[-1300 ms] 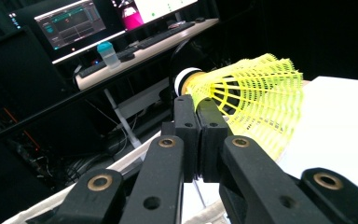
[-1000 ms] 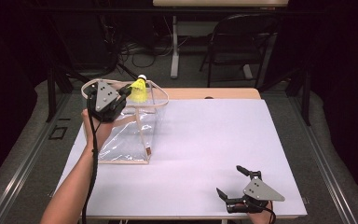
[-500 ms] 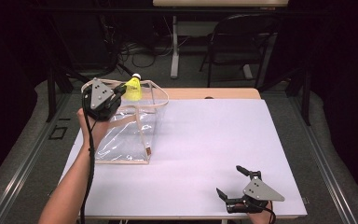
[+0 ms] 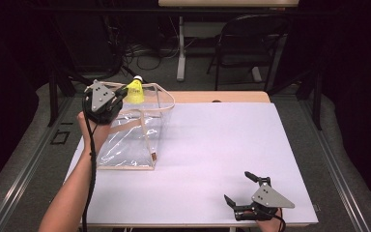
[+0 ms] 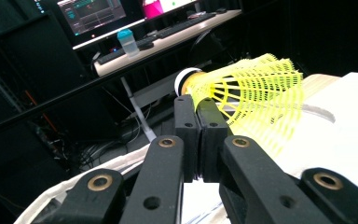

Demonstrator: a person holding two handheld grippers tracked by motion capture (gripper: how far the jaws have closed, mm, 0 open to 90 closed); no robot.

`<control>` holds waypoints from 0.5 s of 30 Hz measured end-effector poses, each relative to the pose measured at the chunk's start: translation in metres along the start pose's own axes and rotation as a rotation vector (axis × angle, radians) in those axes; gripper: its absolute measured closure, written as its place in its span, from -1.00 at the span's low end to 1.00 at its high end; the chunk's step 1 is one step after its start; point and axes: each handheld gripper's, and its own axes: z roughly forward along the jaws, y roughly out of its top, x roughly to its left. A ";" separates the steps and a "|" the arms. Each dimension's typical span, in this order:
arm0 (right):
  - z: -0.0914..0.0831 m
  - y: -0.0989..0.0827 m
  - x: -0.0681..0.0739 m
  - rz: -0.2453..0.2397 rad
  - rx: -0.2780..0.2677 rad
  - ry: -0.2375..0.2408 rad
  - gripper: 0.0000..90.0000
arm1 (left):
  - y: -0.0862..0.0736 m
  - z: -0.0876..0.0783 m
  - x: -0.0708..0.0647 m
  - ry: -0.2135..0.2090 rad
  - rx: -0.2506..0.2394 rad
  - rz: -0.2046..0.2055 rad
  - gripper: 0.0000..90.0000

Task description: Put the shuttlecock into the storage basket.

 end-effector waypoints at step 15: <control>0.001 0.000 0.000 0.001 0.005 -0.002 -0.97 | -0.007 0.005 0.005 0.000 0.024 -0.010 0.98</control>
